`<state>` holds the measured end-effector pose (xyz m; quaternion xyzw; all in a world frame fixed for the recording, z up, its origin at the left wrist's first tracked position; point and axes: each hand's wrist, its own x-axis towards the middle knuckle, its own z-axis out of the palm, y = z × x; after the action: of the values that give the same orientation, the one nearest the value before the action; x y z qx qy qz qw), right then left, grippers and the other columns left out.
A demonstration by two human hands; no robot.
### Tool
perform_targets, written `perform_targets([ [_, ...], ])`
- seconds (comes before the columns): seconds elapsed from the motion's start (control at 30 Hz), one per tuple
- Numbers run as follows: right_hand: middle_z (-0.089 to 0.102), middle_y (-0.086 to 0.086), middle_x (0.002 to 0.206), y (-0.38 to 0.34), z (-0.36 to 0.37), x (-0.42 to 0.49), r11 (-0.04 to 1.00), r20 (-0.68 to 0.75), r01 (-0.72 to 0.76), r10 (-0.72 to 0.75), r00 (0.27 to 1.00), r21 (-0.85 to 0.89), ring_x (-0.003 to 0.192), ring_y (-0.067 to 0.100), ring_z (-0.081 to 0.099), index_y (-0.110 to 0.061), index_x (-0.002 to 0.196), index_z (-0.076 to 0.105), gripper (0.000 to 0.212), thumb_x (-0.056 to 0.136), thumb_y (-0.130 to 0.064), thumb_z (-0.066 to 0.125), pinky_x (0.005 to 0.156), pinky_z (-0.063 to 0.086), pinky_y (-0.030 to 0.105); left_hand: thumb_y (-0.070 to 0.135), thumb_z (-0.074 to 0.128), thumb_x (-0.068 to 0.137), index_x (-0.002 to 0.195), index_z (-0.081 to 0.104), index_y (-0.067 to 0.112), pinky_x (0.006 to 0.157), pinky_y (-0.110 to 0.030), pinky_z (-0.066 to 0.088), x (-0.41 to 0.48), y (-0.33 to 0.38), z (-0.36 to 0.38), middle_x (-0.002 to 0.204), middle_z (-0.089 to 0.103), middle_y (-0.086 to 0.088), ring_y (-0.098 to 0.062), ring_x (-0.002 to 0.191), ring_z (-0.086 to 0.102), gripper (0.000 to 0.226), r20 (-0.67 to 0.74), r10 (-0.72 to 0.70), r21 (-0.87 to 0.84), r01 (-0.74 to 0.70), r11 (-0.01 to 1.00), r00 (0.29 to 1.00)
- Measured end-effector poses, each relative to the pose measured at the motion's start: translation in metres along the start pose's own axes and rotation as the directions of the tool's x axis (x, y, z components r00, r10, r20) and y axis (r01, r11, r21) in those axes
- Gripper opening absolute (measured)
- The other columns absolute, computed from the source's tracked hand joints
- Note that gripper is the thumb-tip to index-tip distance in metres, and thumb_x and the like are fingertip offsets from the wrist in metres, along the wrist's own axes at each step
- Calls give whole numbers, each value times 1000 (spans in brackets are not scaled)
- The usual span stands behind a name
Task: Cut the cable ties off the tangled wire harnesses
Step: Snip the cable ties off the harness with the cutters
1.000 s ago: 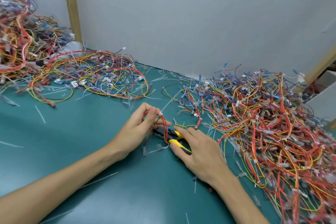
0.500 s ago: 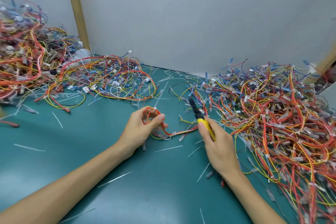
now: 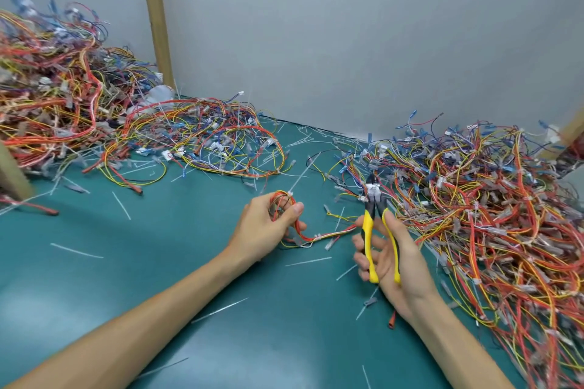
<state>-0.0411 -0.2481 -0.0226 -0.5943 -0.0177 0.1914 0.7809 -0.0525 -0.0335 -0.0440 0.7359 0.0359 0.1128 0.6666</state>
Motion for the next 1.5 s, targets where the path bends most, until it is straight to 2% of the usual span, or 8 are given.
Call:
perform_targets([
  [0.2, 62, 16, 81, 0, -2, 3, 999, 67, 28, -31, 997, 47, 62, 27, 61, -8, 108, 67, 52, 92, -51, 43, 56, 55, 34, 16, 64, 93, 74, 57, 13, 50, -15, 48, -1, 0, 0, 72, 73, -14, -2, 52, 64, 21, 17, 2, -25, -2, 1000, 1000],
  [0.33, 56, 12, 67, 0, -4, 1, 1000, 50, -25, 25, 998, -6, 44, 21, 49, -10, 93, 70, 49, 86, -53, 49, 41, 42, 25, 17, 64, 94, 74, 56, 12, 50, -15, 48, 0, -1, 0, 73, 73, -15, -2, 51, 62, 22, 26, 13, -19, -13, 1000, 1000],
  [0.8, 56, 11, 69, 7, -5, 0, 996, 132, 49, -40, 990, -71, 46, 21, 49, -11, 96, 71, 50, 89, -55, 49, 44, 41, 25, 19, 60, 96, 80, 54, 6, 49, -12, 46, -5, -6, 5, 66, 71, -4, -2, 47, 61, 22, 44, 76, 36, -78, 996, 996],
  [0.93, 58, 11, 70, 11, -3, 2, 977, 133, 125, -102, 986, -174, 47, 22, 50, -8, 101, 71, 51, 88, -55, 53, 44, 43, 26, 22, 55, 98, 83, 51, 0, 47, -14, 45, -6, -8, 8, 77, 67, -25, 0, 48, 61, 27, 39, 111, 103, -115, 988, 993],
  [1.07, 68, 2, 77, 17, 1, -1, 778, 103, 337, -336, 936, -530, 60, 22, 65, -18, 99, 69, 34, 88, -47, 56, 57, 52, 38, 20, 51, 101, 81, 50, 12, 47, -15, 44, -5, -10, 8, 77, 62, -16, 0, 49, 60, 22, 63, 121, 102, -127, 987, 991],
  [1.17, 68, -8, 79, 19, 0, -2, 570, 59, 397, -519, 853, -719, 74, 9, 67, -41, 93, 64, 14, 85, -50, 60, 69, 50, 27, 20, 50, 101, 80, 50, 16, 47, -16, 44, -4, -12, 8, 74, 61, -4, -3, 53, 63, 21, 84, 131, 102, -139, 985, 988],
  [1.23, 67, -13, 87, 18, -4, -2, 433, 51, 389, -613, 788, -813, 83, 3, 61, -46, 105, 63, 24, 82, -46, 69, 75, 45, 16, 21, 50, 101, 81, 50, 16, 48, -16, 44, -5, -13, 8, 71, 61, 4, -5, 59, 66, 21, 88, 142, 120, -152, 981, 986],
  [1.5, 67, -7, 106, 12, -17, -2, 235, 141, 303, -526, 839, -924, 105, 15, 57, -27, 116, 68, 44, 74, -34, 74, 96, 44, 37, 22, 49, 102, 85, 52, 15, 53, -22, 48, -6, -14, 8, 72, 64, 8, -11, 67, 69, 18, 122, 198, 191, -219, 957, 973],
])
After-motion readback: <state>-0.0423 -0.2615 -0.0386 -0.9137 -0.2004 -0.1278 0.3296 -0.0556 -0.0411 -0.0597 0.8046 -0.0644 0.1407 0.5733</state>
